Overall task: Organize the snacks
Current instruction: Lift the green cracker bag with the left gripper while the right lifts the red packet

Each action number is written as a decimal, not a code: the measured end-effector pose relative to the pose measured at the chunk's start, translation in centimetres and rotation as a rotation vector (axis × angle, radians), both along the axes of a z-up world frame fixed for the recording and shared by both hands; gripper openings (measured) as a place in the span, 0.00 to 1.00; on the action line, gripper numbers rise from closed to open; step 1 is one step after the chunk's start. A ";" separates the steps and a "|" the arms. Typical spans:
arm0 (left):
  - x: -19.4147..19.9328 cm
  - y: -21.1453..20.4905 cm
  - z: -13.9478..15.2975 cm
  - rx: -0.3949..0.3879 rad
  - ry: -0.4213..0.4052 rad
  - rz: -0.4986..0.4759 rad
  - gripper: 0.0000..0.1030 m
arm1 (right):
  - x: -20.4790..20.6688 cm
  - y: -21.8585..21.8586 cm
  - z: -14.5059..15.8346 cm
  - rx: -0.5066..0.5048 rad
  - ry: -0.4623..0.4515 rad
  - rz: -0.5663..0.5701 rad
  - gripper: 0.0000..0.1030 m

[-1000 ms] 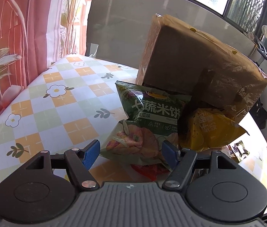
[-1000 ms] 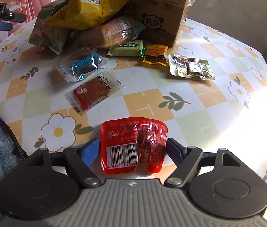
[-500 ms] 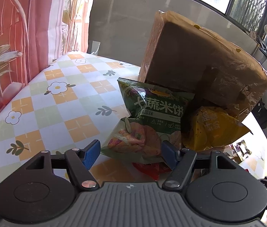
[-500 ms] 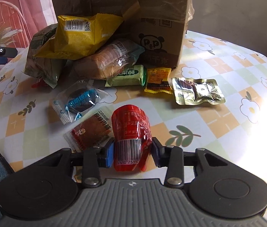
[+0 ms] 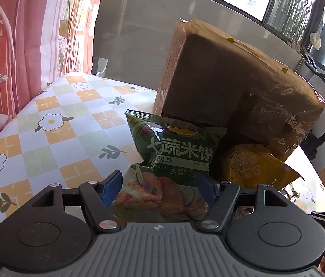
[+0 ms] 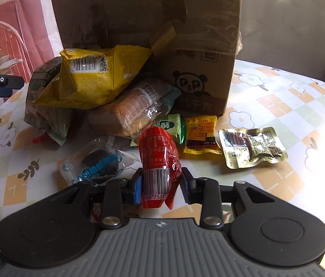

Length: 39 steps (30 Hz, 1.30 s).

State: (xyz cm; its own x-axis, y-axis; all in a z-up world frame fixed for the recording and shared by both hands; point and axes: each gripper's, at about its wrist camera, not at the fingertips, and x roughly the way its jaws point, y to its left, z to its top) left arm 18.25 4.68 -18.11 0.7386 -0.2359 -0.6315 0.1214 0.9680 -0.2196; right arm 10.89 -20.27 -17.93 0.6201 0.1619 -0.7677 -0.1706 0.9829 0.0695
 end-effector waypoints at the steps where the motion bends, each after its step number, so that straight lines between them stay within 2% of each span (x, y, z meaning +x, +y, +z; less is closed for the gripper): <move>1: 0.5 -0.6 -0.1 0.002 -0.010 -0.021 0.72 | 0.0 -0.1 0.0 0.004 0.000 -0.005 0.34; 6: 2.3 -2.7 -0.9 0.046 -0.049 -0.070 0.78 | -0.2 -0.5 0.1 0.015 -0.006 -0.018 0.34; 11: 4.0 -3.4 -2.5 0.084 -0.026 -0.061 0.83 | -0.3 -0.5 0.1 0.022 -0.009 -0.024 0.34; 13: 4.3 -3.5 -3.0 0.098 -0.030 -0.060 0.90 | -0.3 -0.5 0.2 0.023 -0.011 -0.027 0.34; 14: 4.5 -3.6 -3.2 0.096 -0.026 -0.066 0.90 | -0.4 -0.4 0.2 0.023 -0.012 -0.029 0.34; 15: 4.5 -3.5 -3.2 0.093 -0.027 -0.074 0.87 | -0.4 -0.5 0.2 0.023 -0.014 -0.031 0.34; 17: 4.4 -3.3 -2.8 0.092 -0.024 -0.082 0.72 | -0.5 -0.5 0.5 0.023 -0.018 -0.036 0.33; 18: 4.2 -2.9 -2.3 0.065 -0.024 -0.082 0.65 | -0.6 -0.6 0.8 0.024 -0.024 -0.040 0.33; 21: 3.2 -2.1 -1.2 0.081 -0.045 -0.059 0.62 | -1.0 -0.5 1.9 0.035 -0.053 -0.042 0.33; 26: 1.2 -0.1 0.7 0.055 -0.070 -0.035 0.61 | -1.3 -0.6 3.8 0.042 -0.103 -0.051 0.33; 32: -1.2 1.2 3.8 0.069 -0.146 -0.021 0.61 | -1.7 -0.9 6.6 0.045 -0.178 -0.050 0.33; 39: -1.5 0.9 8.5 0.068 -0.261 -0.016 0.61 | -1.1 -1.0 11.1 0.038 -0.285 -0.017 0.33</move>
